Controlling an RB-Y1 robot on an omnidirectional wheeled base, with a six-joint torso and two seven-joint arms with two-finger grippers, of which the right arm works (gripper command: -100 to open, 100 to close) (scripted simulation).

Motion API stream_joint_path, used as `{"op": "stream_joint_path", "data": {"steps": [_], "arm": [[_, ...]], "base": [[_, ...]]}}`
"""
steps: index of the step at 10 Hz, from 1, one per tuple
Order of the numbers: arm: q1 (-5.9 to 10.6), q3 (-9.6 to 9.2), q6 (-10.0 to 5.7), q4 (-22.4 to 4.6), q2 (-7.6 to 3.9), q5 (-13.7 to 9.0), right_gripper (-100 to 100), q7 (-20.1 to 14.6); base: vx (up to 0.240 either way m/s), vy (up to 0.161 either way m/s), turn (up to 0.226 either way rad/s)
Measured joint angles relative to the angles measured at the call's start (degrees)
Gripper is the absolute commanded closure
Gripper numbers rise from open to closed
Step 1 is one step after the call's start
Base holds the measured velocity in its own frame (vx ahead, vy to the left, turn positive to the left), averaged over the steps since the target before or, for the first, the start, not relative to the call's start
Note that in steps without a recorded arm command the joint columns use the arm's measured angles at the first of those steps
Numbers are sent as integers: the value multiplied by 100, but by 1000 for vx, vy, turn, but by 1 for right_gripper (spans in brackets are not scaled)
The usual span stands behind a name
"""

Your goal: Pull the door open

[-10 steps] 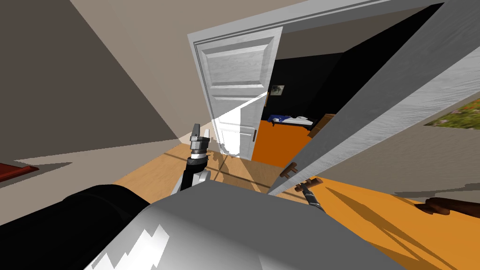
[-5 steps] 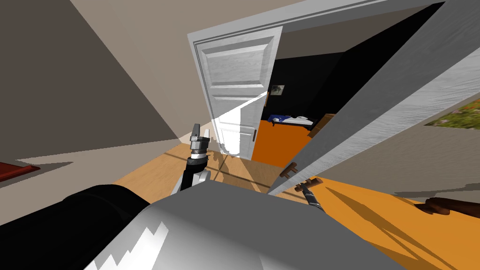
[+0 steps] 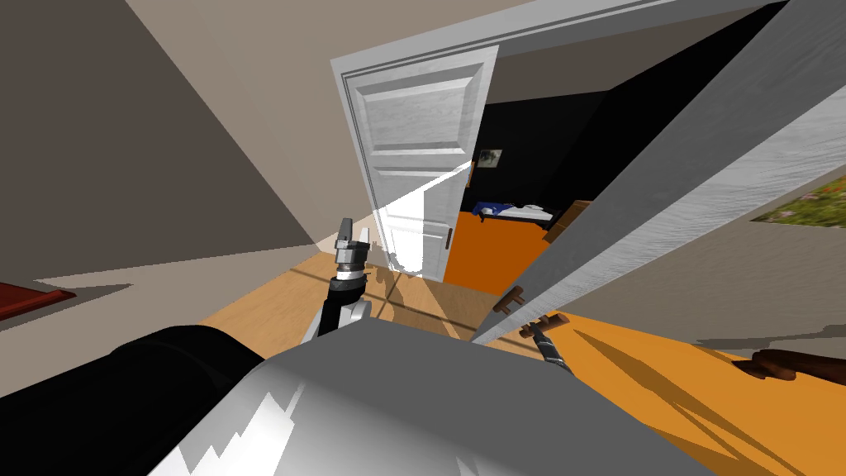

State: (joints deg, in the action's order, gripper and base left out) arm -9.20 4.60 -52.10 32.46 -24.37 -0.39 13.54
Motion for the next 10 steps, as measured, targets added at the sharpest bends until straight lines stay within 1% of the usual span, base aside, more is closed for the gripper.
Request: {"op": "stream_joint_path", "data": {"steps": [1, 2, 3, 5, 6, 7, 8, 9, 10], "arm": [[-27, -18, 20, 52, -17, 3, 100, -23], [32, -32, -38, -68, -31, 11, 100, -31], [13, -46, -36, -45, -42, 15, 100, -46], [-34, -58, 16, 49, -49, 19, 100, -61], [9, -59, -22, -33, -48, 19, 100, -63], [-36, -55, 17, 53, -46, 16, 100, -63], [23, -60, -22, -54, -50, 17, 100, -78], [38, -61, -57, -102, -51, 15, 100, -91], [40, -66, -57, -98, -33, 11, 100, -93]], "base": [[-36, -40, 5], [-28, -36, 25], [-18, -23, 9], [2, 0, -4], [5, 5, -1], [0, 0, 0], [0, 0, 0], [-8, -22, 18], [-14, -25, 15]]}}
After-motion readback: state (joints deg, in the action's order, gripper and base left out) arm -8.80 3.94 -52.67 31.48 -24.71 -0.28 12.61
